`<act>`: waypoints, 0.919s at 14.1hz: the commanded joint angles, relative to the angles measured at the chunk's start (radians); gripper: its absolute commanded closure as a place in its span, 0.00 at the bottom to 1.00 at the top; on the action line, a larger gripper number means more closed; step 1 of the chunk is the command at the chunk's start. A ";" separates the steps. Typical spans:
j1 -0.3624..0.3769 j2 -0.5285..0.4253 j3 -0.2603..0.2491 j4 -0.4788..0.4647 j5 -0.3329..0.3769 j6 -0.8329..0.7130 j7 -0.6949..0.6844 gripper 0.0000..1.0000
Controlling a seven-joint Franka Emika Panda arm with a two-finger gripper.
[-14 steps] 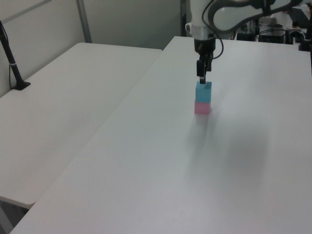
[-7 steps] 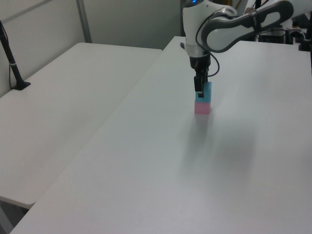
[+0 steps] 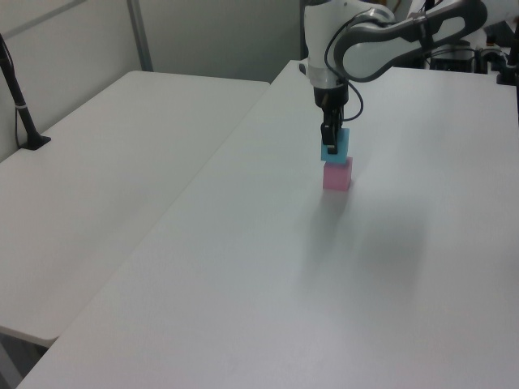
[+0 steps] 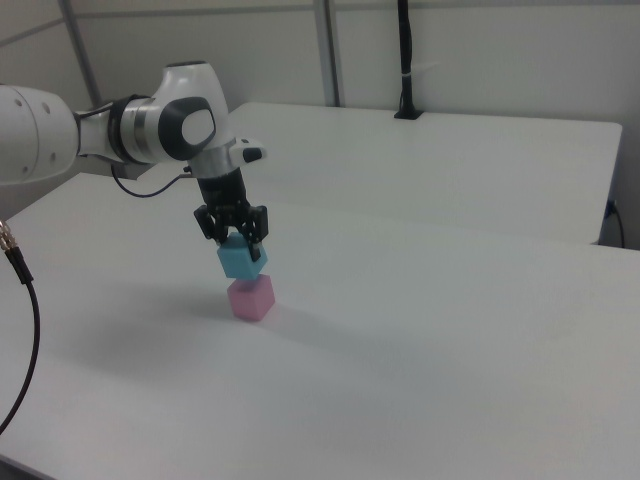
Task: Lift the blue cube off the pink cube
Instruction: 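Carry the blue cube sideways away from the pink cube and lower it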
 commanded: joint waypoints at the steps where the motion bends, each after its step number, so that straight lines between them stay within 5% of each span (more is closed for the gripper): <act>1: 0.017 -0.047 -0.008 -0.010 0.010 0.002 -0.006 0.79; 5: 0.182 -0.027 -0.002 -0.005 0.064 0.016 0.121 0.79; 8: 0.320 0.042 -0.003 0.013 0.092 0.074 0.245 0.68; 13: 0.407 0.181 -0.005 0.062 0.090 0.178 0.362 0.67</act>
